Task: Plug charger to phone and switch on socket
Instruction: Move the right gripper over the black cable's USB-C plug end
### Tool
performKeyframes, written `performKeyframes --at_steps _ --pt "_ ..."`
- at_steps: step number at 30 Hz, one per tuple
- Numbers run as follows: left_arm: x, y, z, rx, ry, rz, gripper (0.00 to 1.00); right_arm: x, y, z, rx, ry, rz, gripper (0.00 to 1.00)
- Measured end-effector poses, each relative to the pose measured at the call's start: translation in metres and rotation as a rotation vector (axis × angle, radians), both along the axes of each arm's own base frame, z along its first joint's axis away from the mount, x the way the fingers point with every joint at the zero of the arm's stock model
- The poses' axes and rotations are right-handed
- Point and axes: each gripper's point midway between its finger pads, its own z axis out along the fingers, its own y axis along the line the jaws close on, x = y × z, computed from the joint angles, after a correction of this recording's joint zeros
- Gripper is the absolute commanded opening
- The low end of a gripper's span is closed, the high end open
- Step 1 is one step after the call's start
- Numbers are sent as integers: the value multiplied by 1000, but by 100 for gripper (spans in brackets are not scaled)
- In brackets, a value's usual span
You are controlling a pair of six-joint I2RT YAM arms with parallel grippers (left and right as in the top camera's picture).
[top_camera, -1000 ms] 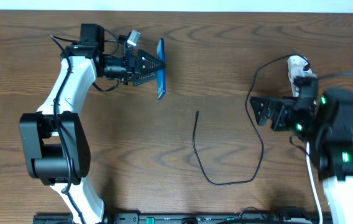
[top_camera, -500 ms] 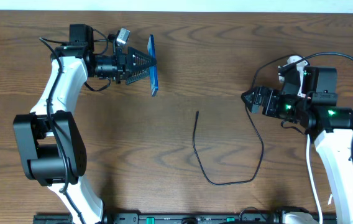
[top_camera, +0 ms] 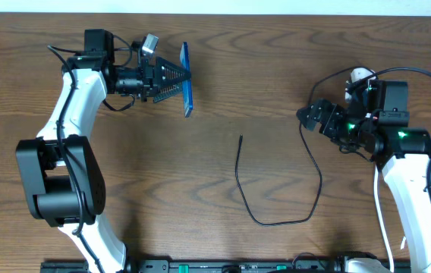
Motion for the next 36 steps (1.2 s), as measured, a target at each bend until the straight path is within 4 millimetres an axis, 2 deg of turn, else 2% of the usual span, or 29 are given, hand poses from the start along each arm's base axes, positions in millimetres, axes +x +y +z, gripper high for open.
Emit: performKeyframes --at_steps 14,20,23,31,36 --pt "2 6 0 -3 0 13 7 -16 53 -8 -53 56 17 96" --pt "2 6 0 -3 0 13 7 -21 68 -14 -78 71 29 99" --pt "2 6 0 -3 0 13 7 -20 71 -24 -92 102 37 99" --pt "2 6 1 -6 -1 12 7 -11 83 -71 -161 250 127 99" --pt "2 5 2 -10 -2 10 7 -1 97 -89 -204 304 200 99"
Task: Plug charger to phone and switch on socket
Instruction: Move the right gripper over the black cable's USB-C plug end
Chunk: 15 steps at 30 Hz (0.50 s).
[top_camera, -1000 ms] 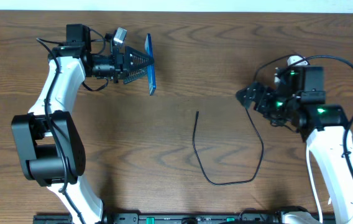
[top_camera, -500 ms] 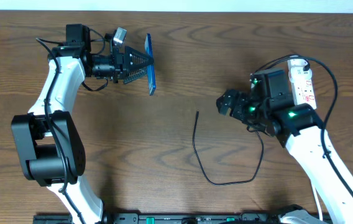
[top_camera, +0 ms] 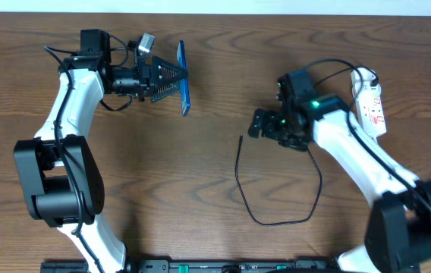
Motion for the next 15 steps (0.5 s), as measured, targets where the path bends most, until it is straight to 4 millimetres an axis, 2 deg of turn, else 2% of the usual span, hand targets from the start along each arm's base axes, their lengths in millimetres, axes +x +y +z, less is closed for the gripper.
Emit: performKeyframes --at_steps 7,15 --pt "0 0 0 -1 -2 0 7 9 13 -15 -63 90 97 99" --pt "0 0 1 -3 -2 -1 7 14 16 -35 -149 132 142 96"
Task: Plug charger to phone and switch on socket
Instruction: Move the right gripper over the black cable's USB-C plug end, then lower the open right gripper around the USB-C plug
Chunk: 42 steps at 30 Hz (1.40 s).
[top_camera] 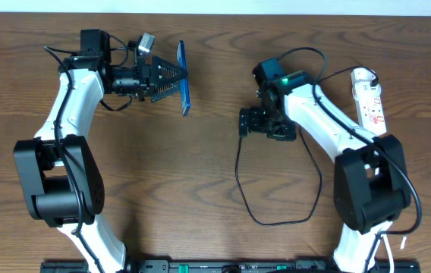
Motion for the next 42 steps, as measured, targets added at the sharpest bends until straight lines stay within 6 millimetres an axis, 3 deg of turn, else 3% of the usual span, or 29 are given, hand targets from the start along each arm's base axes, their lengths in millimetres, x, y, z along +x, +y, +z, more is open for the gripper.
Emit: performKeyframes --at_steps 12,23,34,42 --pt "0 0 0 0 0 0 7 1 24 -1 -10 -47 -3 95" --pt "0 0 0 0 0 0 7 1 28 -1 -58 -72 -70 84" --pt "0 0 0 0 0 0 7 1 33 -2 -58 -76 -125 83" --pt "0 0 0 0 0 0 7 -8 42 -23 -84 -36 -107 81"
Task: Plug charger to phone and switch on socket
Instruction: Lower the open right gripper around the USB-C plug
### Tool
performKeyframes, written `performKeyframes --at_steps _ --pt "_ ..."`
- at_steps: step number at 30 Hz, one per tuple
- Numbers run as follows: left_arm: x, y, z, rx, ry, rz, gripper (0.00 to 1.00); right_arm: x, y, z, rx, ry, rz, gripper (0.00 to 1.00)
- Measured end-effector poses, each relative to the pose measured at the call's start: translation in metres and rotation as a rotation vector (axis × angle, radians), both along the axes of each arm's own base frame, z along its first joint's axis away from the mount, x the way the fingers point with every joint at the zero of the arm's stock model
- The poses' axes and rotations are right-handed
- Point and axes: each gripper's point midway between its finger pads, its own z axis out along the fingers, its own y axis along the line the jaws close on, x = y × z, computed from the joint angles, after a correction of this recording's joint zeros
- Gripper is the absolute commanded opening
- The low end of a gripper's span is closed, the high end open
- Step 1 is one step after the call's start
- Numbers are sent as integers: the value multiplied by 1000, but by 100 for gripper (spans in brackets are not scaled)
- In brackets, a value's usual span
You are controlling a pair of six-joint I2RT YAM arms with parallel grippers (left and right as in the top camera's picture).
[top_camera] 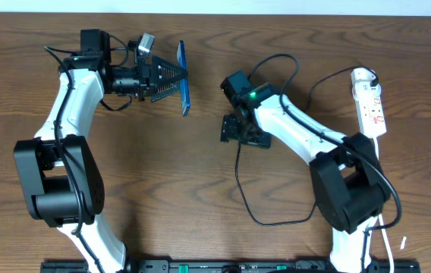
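Note:
A blue phone (185,78) stands on its edge at the upper left, with my left gripper (174,78) shut on it from the left. A thin black charger cable (276,221) loops across the middle of the table. Its free end (238,149) runs up under my right gripper (228,129). That gripper hangs right over the cable tip and points left toward the phone. From above I cannot make out how its jaws stand. A white power strip (371,102) lies at the far right, with the cable leading to it.
Bare wooden table (162,189) lies between the arms and in front of them. The right arm's own black wiring (276,64) arcs above its forearm. The arm bases sit at the near edge.
My right gripper has moved a little further left and down and now covers the cable's free end. The left gripper and the phone have not moved.
My right gripper began beside the power strip at the far right. Then it was near mid-table, then closer to the cable's tip, and now it is directly over it. All the while my left gripper held the blue phone on edge at the upper left.

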Motion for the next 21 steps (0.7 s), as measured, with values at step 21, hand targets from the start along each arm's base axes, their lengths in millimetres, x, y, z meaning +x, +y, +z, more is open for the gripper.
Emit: performKeyframes --at_steps 21 --pt "0 0 0 0 0 0 7 6 -4 -4 -29 -24 -41 79"
